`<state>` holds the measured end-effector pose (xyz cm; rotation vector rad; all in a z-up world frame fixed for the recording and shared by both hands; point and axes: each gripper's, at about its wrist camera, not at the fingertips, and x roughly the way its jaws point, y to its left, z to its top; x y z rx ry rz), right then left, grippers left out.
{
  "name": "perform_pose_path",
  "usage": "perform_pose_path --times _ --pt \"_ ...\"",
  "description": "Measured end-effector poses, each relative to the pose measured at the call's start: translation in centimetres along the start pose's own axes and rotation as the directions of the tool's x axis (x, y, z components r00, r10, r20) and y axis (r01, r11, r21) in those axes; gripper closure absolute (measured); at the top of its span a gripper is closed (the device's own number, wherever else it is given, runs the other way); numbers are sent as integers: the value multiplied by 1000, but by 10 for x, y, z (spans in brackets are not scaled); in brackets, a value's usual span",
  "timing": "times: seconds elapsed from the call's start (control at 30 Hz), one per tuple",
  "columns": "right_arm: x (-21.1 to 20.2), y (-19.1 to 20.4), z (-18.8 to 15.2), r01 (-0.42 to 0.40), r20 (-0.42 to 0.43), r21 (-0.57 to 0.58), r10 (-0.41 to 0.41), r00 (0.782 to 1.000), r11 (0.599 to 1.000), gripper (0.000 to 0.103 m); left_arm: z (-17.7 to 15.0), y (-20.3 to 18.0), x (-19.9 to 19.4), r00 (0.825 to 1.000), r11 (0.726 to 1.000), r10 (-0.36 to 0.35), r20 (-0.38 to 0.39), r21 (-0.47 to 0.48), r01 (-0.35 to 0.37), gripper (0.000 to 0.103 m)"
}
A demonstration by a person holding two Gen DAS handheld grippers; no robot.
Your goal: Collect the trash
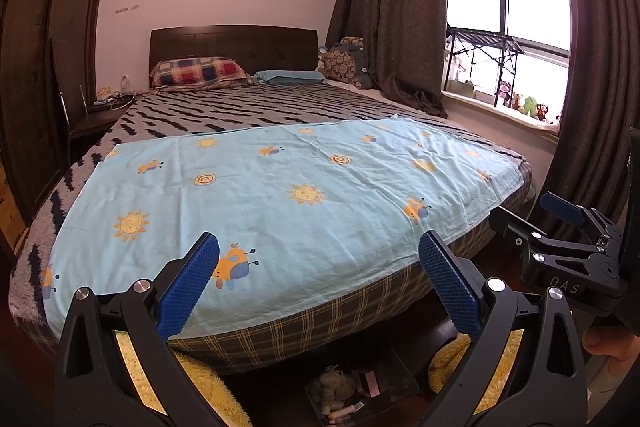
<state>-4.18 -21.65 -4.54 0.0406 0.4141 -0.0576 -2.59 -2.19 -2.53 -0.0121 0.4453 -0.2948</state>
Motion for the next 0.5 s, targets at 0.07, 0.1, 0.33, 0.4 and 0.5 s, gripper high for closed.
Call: perform_pose_path --times 0.07,0.1,0.33,0.4,0.5 --pt "0 0 0 -2 0 -1 2 1000 1000 3 0 0 0 1000 1000 0 2 1 0 8" --pt "1 0 1 -3 0 -2 3 1000 1000 3 0 -1 -1 1000 1000 -1 3 4 1 8" --pt "1 0 1 -2 0 -1 2 1000 1000 3 2 -3 0 1000 1000 -5 3 8 5 8" --pt "1 0 1 -1 1 0 1 1000 1000 3 2 -2 1 1000 1000 7 2 9 -7 8" --pt "2 0 1 -1 -1 0 1 1000 1000 3 2 -1 1 1000 1000 6 -4 0 -6 8"
